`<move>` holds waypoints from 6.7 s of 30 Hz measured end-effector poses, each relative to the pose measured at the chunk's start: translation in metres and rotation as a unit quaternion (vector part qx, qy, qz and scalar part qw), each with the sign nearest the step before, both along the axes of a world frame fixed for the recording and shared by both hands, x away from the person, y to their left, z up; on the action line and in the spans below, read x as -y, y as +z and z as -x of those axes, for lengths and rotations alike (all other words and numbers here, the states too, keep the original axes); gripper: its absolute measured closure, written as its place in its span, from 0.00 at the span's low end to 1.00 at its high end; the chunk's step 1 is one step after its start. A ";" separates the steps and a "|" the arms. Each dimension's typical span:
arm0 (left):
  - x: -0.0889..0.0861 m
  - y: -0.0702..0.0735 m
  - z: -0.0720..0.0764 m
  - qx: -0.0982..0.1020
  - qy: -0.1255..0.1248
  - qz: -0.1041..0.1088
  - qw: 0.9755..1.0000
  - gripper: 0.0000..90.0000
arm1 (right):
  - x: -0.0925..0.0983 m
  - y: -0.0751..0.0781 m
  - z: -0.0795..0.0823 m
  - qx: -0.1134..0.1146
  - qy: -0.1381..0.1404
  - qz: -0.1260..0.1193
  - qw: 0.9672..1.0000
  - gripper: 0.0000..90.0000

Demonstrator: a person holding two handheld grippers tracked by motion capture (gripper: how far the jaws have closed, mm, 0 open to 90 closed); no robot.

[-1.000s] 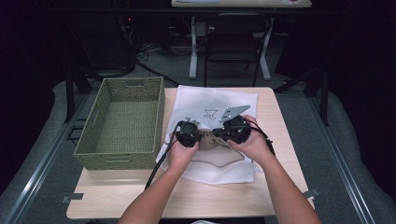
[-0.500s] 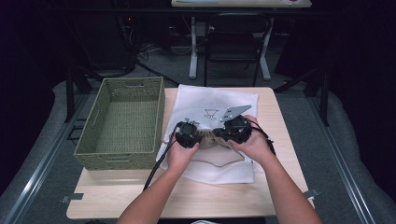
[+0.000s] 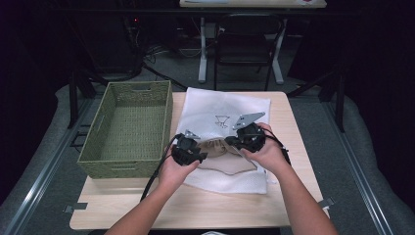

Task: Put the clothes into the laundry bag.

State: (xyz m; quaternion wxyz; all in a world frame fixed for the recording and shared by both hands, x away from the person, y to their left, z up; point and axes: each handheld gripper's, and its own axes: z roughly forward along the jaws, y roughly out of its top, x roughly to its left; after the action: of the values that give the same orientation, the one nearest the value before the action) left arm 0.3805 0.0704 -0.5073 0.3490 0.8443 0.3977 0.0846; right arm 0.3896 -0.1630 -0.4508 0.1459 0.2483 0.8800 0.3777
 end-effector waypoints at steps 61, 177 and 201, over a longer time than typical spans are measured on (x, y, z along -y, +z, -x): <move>-0.044 -0.035 0.068 0.013 -0.060 -0.005 0.998 0.66 | 0.008 -0.040 0.020 -0.023 -0.024 0.014 0.999 0.99; -0.046 -0.002 0.073 0.068 -0.047 0.031 0.996 0.65 | 0.012 -0.018 0.032 0.021 -0.027 -0.057 0.998 0.68; -0.048 0.011 0.052 0.062 -0.042 0.033 0.997 0.60 | -0.007 -0.012 0.046 0.011 0.018 -0.062 0.998 0.68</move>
State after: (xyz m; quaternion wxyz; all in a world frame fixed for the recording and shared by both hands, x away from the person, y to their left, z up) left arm 0.3284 0.1180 -0.4963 0.4041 0.8412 0.3425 0.1087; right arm 0.3432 -0.1560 -0.4633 0.1331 0.2369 0.8577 0.4365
